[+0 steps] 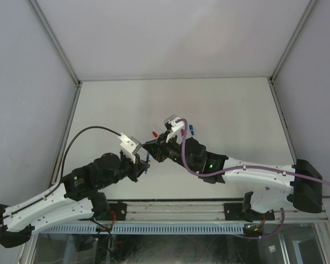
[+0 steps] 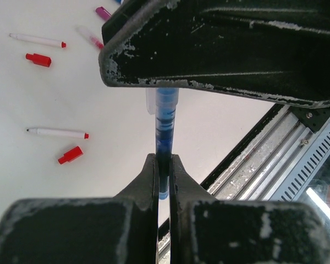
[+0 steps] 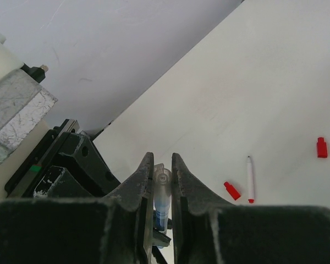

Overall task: Insert the pens into the pen caps
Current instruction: Press the pen cap onto the pen.

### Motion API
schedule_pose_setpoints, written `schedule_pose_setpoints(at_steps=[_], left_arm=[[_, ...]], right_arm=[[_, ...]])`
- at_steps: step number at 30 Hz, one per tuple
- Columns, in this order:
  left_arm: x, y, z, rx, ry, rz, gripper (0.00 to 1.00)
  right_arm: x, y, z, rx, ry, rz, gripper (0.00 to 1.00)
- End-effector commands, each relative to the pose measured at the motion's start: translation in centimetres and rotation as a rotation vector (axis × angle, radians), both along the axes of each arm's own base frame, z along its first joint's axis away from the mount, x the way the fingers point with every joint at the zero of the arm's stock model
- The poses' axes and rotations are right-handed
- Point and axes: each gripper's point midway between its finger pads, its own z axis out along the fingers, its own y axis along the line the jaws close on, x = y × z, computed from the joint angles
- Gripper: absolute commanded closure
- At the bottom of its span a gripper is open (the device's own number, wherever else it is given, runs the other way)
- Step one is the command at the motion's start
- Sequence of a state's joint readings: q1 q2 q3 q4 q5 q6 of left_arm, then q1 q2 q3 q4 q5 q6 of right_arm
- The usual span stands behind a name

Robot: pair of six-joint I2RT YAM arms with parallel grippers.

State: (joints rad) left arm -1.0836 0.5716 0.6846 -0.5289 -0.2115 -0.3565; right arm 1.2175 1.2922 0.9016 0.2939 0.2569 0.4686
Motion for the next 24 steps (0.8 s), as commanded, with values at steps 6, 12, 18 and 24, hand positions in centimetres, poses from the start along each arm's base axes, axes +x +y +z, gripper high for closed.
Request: schedule_pose_setpoints(at_steps=[6,12,18,24], left_arm=[[2.3,-2.0,10.9,-0.349,-0.176,0.062,1.0],[2.2,-3.0,9.3,-0.316,-0.137,0.04,1.0],[2.2,-3.0,8.1,-0.297,-0.118,0.043,1.0],[2.3,-2.6,7.9,-0.295,-0.115,0.06,1.0]], right_arm=[[-1.7,-1.2,-0.6,-0.066,0.02,0.08,0.91],[-0.2,-3.2,5.8,0.037,-0.083,0.03,0.78],[0.3,-6.5,10.2,0.103,-0.173,-0.033,0.52],[-0.3,-8.4,9.9,0.073,-0.194,-0.04,0.35]])
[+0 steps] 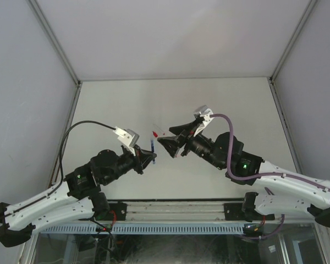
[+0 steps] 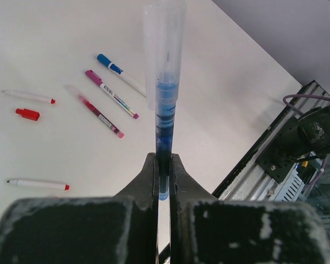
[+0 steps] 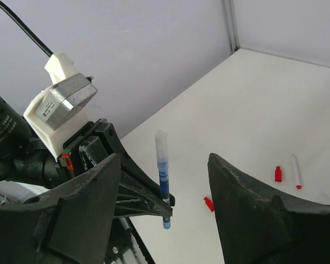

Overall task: Insert the pens into the pen caps
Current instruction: Press the pen cap onto the pen.

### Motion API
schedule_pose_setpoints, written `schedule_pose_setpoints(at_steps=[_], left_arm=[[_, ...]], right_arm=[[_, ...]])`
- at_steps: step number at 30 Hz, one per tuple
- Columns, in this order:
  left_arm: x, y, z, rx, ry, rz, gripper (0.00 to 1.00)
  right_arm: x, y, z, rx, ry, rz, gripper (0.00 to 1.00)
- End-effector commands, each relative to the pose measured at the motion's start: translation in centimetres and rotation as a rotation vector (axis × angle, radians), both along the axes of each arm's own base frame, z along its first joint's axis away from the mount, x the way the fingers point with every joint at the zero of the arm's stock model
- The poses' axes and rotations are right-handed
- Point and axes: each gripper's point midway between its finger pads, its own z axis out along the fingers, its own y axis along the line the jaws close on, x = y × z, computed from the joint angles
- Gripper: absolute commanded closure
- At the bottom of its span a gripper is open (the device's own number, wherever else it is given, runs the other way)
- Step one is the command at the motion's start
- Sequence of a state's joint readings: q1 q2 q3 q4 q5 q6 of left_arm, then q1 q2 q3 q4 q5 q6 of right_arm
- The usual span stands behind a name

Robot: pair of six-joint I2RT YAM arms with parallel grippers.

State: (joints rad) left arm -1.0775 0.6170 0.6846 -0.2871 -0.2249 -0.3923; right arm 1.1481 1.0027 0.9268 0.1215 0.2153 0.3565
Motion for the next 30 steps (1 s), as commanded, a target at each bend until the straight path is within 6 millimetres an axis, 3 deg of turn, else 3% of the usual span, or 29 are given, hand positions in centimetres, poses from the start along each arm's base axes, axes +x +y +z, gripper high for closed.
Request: schedule_pose_setpoints(at_steps=[1,7,11,14,17,22,30], left_arm=[[0.5,0.2,3.6,-0.101,-0.044,0.033,1.0],[0.5,0.4,4.1,-0.11,-0.052,0.039,1.0],[0.4,0.3,4.4,-0.121,-0.047,0.032,1.0],[0.2,0.2,4.7,-0.131,-0.045,0.024,1.0],[0.2,0.2,4.7,-0.133,-0.044,0.023,1.0],[0.2,0.1,4.8,-0.138,-0.046,0.018,1.0],[-0.1,-0.2,5.1,-0.147,-0.056,-0.007,1.0]], right_arm=[[-0.1,-1.6,1.2,-0.005,-0.044,-0.021,0.34],[-0.6,-2.1,-1.3,-0.012,0.011,-0.014,0.28],[-1.4,-1.2,-1.5,0.023,0.03,0.04,0.18],[-1.8,-0.5,-1.4,0.038,0.028,0.068,0.17],[-2.0,0.2,-1.2,0.051,0.022,0.091,0.25],[-2.1,1.4,-1.5,0.058,0.026,0.136,0.5],[-1.6,2.6,-2.5,0.03,0.045,0.148,0.6]])
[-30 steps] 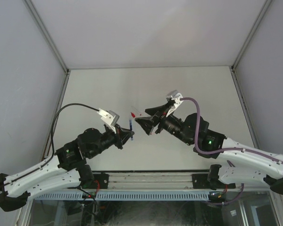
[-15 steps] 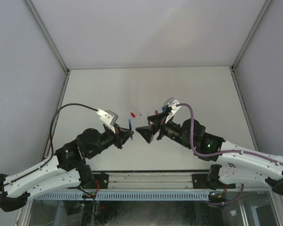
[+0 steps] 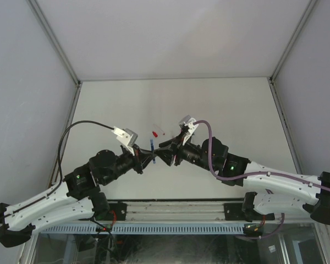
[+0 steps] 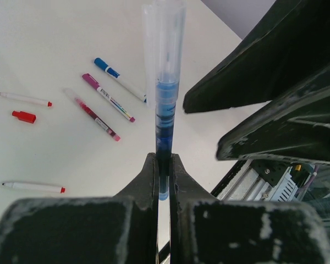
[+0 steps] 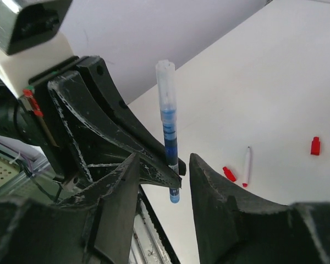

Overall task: Insert the pens into the pen caps
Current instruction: Press the pen cap onto the pen, then place the pen at the center of the board.

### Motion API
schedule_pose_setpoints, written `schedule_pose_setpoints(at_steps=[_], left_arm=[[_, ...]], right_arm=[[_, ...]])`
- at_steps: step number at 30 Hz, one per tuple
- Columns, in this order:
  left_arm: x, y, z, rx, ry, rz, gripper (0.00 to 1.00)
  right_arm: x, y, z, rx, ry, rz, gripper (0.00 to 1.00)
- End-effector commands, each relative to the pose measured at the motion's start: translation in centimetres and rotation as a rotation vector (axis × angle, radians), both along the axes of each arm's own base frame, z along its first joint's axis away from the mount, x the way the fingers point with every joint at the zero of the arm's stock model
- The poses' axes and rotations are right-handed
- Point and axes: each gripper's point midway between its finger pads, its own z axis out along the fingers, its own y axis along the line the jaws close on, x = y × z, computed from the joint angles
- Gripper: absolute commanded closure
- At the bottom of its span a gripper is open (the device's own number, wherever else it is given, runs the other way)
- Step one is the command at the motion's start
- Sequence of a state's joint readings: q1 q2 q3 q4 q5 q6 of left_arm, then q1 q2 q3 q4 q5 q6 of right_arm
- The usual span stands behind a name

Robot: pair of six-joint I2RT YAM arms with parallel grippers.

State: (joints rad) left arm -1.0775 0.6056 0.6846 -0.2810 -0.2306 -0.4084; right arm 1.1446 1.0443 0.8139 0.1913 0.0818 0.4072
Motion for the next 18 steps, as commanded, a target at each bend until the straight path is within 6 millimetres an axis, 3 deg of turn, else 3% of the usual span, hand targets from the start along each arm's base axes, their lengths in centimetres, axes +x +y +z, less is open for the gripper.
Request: schedule_pose_setpoints(at_steps=[1,6,18], left_arm=[[-0.16,-0.31,4.61,-0.12,-0.059,-0.018,1.0],[-0.39,-0.39,4.88,-0.128,-0.067,-0.034,1.0],[-0.85,-0.91,4.58,-0.118,-0.061,-0.072,1.0]], right_arm=[[0.12,0.73,2.72,0.079,-0.025,0.017,0.61],[0.3,1.12,2.43,0.073,-0.021,0.022,0.71],[0.4,0.8,3.32,0.096,-0.039,0.013,0.77]])
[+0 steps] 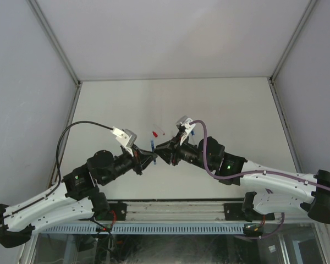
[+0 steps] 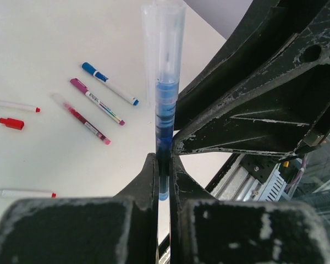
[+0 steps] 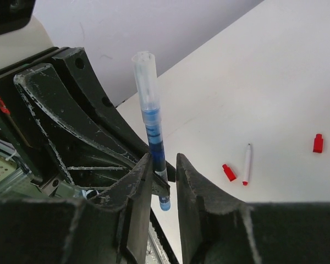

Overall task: Insert the pens into the pen caps
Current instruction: Place the pen at the center of the board.

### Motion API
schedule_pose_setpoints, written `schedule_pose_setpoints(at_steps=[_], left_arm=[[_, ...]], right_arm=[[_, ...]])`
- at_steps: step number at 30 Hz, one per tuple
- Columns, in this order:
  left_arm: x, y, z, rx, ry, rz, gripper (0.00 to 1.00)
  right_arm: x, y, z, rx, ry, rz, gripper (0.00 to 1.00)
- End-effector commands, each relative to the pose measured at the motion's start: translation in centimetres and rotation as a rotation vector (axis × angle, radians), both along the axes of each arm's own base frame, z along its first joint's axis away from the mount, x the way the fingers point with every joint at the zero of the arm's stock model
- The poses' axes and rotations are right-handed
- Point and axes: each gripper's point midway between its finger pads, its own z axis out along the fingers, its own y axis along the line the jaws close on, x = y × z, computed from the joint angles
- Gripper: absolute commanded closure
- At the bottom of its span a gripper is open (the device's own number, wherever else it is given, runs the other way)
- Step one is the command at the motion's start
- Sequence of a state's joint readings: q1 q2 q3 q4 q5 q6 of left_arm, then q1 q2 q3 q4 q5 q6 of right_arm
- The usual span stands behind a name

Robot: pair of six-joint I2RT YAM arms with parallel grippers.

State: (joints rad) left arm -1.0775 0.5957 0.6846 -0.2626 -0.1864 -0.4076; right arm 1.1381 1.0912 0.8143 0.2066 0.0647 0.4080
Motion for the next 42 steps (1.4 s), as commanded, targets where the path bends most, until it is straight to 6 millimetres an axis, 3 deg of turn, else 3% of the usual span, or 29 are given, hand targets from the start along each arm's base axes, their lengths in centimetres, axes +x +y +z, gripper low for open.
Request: schedule_pose_setpoints(at_steps=[1,11,19,21,24,28,34,38,42], left_arm=[[-0.2,-0.5,3.9,-0.088,-0.052,-0.028,1.0],[-0.5,-1.2,3.9,-0.082,-0.051,-0.063,1.0],[-0.5,-1.0,4.1,-0.086,-0.059,-0.058,1.0],[-0.4,-0.9,4.2,-0.083,-0.061,-0.051,0.99],[-0.3,-0.8,4.3,-0.083,-0.062,-0.046,0.88],[-0.3,-0.7,4.3,-0.078,-0.062,-0.045,0.67],[0.2,-0.3,4.1,-0.071,-0.055,-0.009,0.46],[1.0,0.4,3.6,-0.054,-0.042,0.047,0.35],[2.6,1.4,1.9,-0.003,0.017,0.112,0.33]], right_arm=[[0.0,-0.1,4.7,0.125,-0.054,0.003,0.78],[0.3,0.2,4.0,0.103,-0.053,-0.003,0.73],[0.4,0.3,3.2,0.075,-0.047,-0.001,0.89],[0.3,0.3,3.0,0.068,-0.045,0.0,0.97],[0.4,0.2,2.8,0.06,-0.041,-0.002,1.0],[0.5,0.0,2.8,0.056,-0.043,-0.009,1.0],[1.0,-0.6,3.2,0.063,-0.037,-0.047,1.0],[1.9,-1.5,2.6,0.018,-0.018,-0.107,1.0],[3.7,-3.1,1.8,-0.031,0.032,-0.211,1.0]])
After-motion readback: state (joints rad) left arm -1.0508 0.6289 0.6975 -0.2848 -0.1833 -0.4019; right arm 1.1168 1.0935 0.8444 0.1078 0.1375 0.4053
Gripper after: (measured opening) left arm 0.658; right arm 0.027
